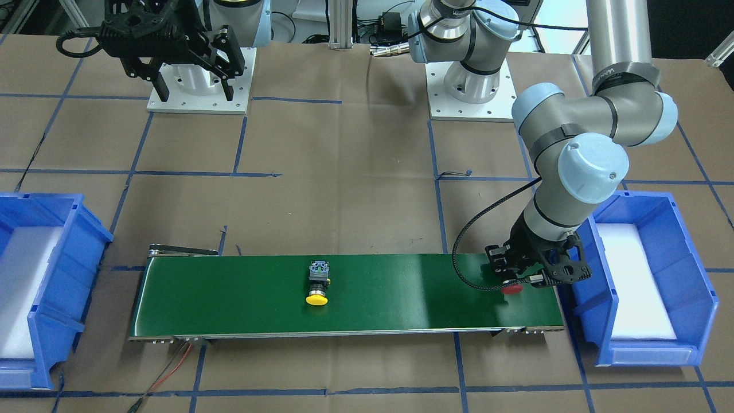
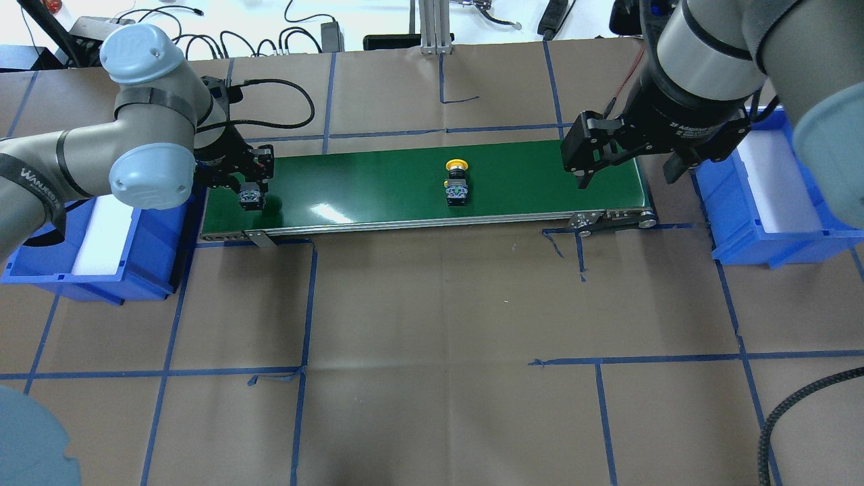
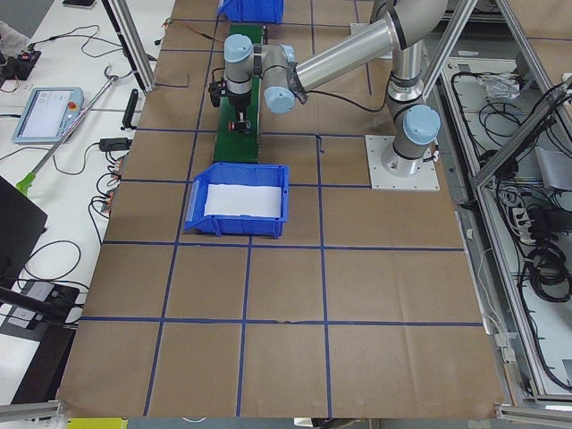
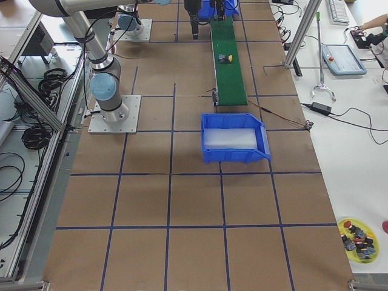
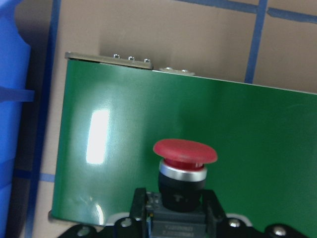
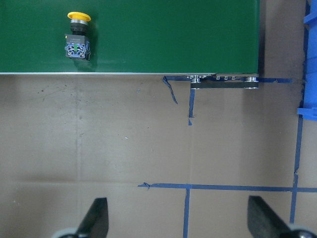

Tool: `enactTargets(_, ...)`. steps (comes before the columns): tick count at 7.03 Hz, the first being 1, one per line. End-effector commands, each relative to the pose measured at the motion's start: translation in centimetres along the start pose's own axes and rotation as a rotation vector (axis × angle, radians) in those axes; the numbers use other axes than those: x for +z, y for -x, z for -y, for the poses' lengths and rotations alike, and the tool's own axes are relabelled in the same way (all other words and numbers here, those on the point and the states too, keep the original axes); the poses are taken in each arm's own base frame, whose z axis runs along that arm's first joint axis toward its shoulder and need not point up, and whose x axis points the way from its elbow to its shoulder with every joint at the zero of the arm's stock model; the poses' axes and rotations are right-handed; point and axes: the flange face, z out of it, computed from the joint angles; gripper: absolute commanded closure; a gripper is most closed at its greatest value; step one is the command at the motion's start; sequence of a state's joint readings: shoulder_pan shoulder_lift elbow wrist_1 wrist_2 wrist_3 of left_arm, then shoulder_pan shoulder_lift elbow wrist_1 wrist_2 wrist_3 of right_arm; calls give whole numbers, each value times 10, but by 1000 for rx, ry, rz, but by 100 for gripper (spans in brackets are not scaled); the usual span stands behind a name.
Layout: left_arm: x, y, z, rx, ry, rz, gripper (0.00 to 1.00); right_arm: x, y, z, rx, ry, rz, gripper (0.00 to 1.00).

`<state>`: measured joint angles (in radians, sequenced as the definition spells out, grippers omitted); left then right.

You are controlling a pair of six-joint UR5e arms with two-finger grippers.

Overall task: Transport two buttons from left to right
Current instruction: 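Lift the red button and carry it onto the conveyor belt, then release the red button on the belt while the right gripper moves over the yellow button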

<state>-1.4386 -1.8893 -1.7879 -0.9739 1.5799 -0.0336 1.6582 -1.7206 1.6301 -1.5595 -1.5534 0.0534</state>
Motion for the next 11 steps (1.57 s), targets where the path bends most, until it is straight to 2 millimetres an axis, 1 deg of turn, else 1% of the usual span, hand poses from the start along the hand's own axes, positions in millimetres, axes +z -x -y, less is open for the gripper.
enactTargets(1, 12, 4, 0, -3, 15, 1, 87, 11, 0, 10, -8, 21, 1, 0)
enactTargets(3, 14, 6, 1, -1, 18, 0, 86, 22, -1, 26, -9, 4, 0, 0)
enactTargets(4, 15, 7, 1, -3, 20, 0, 80, 29, -1, 37, -11, -5, 1, 0)
enactTargets(5, 14, 7, 2, -3, 14, 0, 40, 38, -1, 46, -9, 5, 0, 0)
enactTargets(6, 6, 7, 7, -1, -6, 1, 17, 47, -1, 56, -9, -13, 0, 0)
enactTargets(7, -3, 17, 15, -14, -26, 3, 0, 54, -1, 61, -9, -7, -1, 0)
enactTargets(8, -24, 25, 21, -26, -56, 1, 0, 57, 0, 67, -9, -22, 1, 0)
enactTargets(9, -53, 22, 29, -22, -63, 1, 0, 67, 0, 79, -10, -43, 2, 0)
enactTargets(10, -86, 17, 37, -12, -20, 2, 0, 93, 1, 102, -10, -50, 3, 0)
enactTargets(11, -119, 7, 41, 5, 20, -3, 0, 119, -3, 122, -5, -59, 1, 0)
